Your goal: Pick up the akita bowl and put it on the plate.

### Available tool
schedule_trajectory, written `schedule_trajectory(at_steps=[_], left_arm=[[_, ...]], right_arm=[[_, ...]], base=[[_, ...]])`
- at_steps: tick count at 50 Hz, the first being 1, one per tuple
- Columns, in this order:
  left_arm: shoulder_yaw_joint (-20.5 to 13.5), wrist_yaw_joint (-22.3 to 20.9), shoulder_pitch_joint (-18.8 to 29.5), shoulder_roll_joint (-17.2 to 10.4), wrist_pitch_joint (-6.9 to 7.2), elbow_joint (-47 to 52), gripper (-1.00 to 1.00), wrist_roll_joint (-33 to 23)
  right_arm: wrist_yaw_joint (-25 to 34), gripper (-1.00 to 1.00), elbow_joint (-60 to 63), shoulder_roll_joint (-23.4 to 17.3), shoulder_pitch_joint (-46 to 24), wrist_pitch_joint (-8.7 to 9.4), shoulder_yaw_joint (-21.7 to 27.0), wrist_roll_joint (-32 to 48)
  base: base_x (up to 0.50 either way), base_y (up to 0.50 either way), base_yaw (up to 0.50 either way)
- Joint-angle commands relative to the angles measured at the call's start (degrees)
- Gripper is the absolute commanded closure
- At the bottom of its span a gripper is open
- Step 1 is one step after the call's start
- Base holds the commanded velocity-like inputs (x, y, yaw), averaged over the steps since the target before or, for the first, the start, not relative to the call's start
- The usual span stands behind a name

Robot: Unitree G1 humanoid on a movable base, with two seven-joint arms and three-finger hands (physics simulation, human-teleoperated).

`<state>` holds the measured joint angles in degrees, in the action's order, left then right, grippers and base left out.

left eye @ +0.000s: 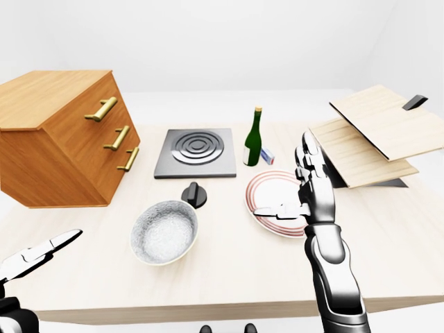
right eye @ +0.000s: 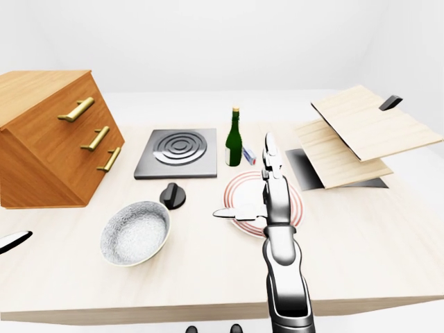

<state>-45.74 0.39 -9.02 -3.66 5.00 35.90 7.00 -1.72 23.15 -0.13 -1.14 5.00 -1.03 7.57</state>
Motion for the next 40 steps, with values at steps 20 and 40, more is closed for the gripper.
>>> schedule_trajectory(at_steps=[20, 40], left_arm=[[-0.3, 0.0, 0.1, 0.1, 0.0, 1.0, -1.0, -0.1], [-0.5, -0.2, 0.0, 0.0, 0.0, 0.8, -1.0, 0.0]], right_arm=[[0.1, -0.97, -0.4, -0.1, -0.1, 0.0, 0.3, -0.1], [1.6, -0.97, 3.8, -0.3, -0.1, 0.0, -1.4, 1.4]], base=[[0.32, 0.0, 0.0], [0.33, -0.03, 0.0]])
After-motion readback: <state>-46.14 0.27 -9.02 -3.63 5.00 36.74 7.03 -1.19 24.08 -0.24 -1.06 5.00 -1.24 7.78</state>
